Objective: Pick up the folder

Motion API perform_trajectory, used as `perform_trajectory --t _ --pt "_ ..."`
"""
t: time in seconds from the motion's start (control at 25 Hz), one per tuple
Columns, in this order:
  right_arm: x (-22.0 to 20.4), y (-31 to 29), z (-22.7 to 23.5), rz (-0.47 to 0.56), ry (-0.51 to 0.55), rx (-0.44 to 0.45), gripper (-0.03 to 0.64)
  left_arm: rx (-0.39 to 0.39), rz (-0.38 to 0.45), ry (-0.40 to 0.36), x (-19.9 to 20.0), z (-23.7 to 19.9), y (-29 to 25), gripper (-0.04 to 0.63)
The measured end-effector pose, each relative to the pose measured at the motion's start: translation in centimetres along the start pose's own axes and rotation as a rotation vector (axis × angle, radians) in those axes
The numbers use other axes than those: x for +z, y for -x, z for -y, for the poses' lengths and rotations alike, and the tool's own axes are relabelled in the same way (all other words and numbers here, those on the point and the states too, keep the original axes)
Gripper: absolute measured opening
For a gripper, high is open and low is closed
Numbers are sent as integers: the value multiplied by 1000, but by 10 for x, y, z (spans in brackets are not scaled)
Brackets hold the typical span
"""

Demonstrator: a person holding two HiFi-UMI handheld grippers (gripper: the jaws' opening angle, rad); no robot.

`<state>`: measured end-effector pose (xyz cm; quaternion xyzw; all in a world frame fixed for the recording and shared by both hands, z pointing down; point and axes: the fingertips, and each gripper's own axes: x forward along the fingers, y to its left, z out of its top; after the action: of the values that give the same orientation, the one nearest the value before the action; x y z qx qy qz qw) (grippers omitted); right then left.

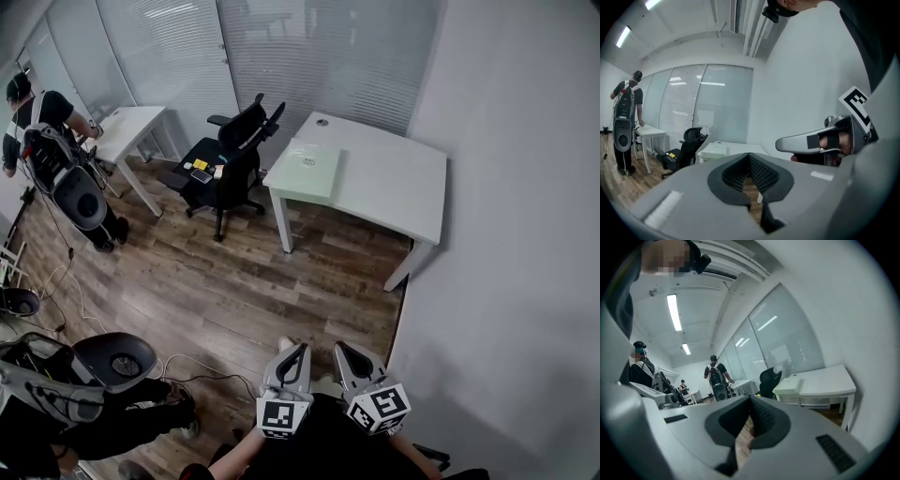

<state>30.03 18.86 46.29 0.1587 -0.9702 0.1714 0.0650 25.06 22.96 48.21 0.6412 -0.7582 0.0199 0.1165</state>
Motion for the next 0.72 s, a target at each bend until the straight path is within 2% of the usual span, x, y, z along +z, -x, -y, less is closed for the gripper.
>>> perform_trajectory --t 0.16,0.36,0.72 --pt "2 -8 8 -4 2 -5 0 -9 1 -17 0 -3 -12 5" --pt "6 -15 18 1 15 -27 0 -22 9 29 1 -9 -25 5" --pt "15 -45 41 -5 -4 -52 0 -29 -19 47 5 -29 -62 5"
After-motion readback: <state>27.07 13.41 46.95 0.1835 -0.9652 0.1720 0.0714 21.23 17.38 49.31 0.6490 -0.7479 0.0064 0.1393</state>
